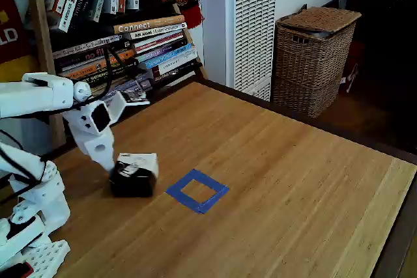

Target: Push the box on top of the target

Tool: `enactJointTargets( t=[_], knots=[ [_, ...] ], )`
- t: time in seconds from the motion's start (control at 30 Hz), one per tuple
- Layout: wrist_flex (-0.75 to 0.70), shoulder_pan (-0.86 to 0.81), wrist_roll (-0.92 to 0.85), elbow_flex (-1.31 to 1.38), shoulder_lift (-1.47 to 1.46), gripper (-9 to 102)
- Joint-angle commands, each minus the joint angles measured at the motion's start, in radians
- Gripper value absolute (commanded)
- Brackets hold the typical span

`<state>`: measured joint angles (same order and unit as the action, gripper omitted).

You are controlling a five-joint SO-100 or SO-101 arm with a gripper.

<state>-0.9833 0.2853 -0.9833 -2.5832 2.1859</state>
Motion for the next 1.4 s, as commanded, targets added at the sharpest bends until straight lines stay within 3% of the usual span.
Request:
enactJointTargets(
  t=[0.0,0.3,0.93,1.37],
  knots=[
    [-0.008,-0.029,-0.034,0.015,0.029,0],
    [-0.005,-0.101,-0.104,0.021,0.014,0],
    [0.095,-0.054,-0.044,0.149,-0.186,0],
    [-0.044,-0.098,-0.086,0.135,-0.072,0]
  ],
)
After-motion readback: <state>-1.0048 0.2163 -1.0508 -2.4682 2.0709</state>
